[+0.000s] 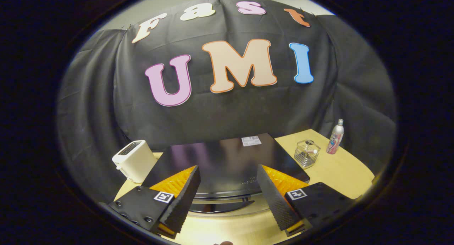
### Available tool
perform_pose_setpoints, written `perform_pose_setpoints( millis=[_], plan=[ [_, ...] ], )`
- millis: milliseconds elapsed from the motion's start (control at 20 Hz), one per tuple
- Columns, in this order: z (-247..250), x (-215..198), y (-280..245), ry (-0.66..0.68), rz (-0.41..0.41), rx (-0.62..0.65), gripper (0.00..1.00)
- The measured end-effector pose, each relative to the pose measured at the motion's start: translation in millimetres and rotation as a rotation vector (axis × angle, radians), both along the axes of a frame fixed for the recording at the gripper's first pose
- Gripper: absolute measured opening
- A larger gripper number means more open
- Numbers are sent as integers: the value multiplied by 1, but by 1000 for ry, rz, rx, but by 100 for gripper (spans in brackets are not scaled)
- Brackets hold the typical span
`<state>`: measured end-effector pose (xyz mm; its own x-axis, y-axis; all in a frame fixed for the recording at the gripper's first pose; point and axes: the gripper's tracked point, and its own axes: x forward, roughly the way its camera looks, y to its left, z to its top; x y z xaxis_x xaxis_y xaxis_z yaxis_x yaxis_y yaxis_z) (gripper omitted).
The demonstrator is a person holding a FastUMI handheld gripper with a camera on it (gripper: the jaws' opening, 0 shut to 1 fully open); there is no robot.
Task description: Open the toaster oven, put the food inside, and close the toaster oven door.
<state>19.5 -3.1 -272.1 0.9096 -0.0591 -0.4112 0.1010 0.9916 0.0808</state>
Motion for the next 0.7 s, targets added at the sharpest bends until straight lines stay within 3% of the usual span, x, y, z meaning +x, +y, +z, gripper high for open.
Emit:
perform_pose_setpoints(
  millis=[700],
  plan=[
    [-34, -13, 18, 34, 50, -57, 100]
  ],
)
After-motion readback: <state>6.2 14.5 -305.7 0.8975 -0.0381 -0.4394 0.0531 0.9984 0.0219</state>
